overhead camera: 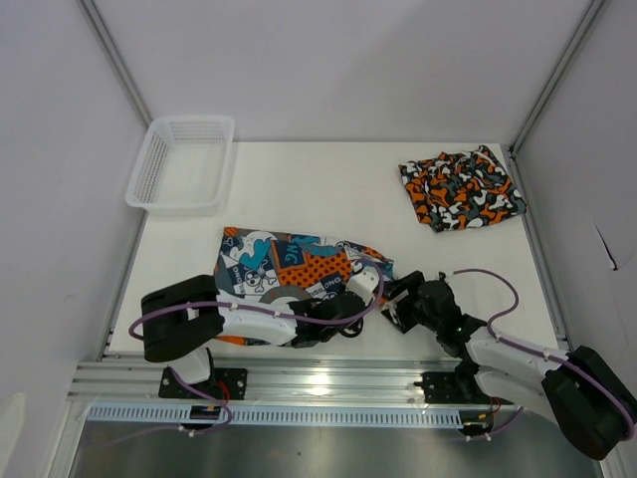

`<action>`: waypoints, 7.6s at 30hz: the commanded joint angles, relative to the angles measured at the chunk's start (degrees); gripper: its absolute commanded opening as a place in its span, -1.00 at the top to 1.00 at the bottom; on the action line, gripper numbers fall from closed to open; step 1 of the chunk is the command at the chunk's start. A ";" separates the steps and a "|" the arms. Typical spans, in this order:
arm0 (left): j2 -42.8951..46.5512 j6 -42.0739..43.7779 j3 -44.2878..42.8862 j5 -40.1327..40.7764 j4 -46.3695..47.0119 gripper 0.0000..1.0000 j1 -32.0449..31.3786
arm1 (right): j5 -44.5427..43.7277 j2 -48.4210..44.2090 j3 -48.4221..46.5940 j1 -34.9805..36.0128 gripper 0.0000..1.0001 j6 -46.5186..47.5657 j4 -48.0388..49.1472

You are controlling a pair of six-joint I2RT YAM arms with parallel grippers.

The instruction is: Fold and stack the shorts

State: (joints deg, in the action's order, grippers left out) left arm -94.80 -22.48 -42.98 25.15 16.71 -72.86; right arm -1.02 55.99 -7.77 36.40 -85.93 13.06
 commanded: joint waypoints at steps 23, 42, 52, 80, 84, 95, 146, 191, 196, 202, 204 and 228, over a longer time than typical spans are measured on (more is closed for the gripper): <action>6.03 -1.25 4.66 -3.52 6.23 1.00 0.26 | 6.02 15.56 -0.58 -7.75 0.42 2.16 16.13; 15.61 -2.13 11.87 -13.63 6.43 -0.58 -0.71 | 26.86 19.69 -11.47 -23.65 1.00 30.36 -4.42; 22.47 -10.57 10.56 -10.76 -7.64 -0.59 9.93 | 21.76 23.99 -28.26 -26.73 1.00 57.97 -32.65; -6.01 -18.92 0.71 -15.56 -11.08 -0.08 23.03 | 8.83 29.62 -47.86 -34.91 1.00 67.03 -44.08; -2.41 -19.18 -0.61 -17.50 -11.69 -0.33 22.41 | 10.68 28.48 -50.93 -34.47 1.00 67.91 -47.24; 10.42 -17.69 -1.58 -11.87 -22.07 -0.42 23.73 | 12.09 23.99 -53.14 -30.78 1.00 69.06 -48.83; 6.11 -25.51 -3.86 -14.61 -18.96 0.85 4.04 | 12.26 25.84 -67.38 -21.73 1.00 69.67 -56.39; 32.14 -20.76 26.19 -20.05 -23.83 0.17 42.80 | -3.73 46.05 -82.93 13.96 1.00 47.97 -51.39; 31.52 -20.67 26.28 -20.49 -23.83 0.24 42.71 | -5.84 49.30 -81.79 15.80 1.00 43.41 -48.40; 31.52 -21.11 26.72 -20.14 -23.92 0.26 42.36 | -10.93 52.20 -80.21 18.53 1.00 37.77 -43.56; 31.44 -21.11 26.28 -20.05 -23.92 0.26 42.27 | -12.51 54.13 -80.82 19.58 1.00 36.28 -43.03; 32.05 -21.47 25.41 -19.52 -26.02 0.29 41.31 | -15.61 56.00 -76.36 22.92 0.36 34.60 -29.87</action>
State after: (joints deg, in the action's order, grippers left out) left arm -62.50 -44.05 -18.55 5.85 -2.68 -31.00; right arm -18.74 118.43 -87.02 59.18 -52.56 -26.06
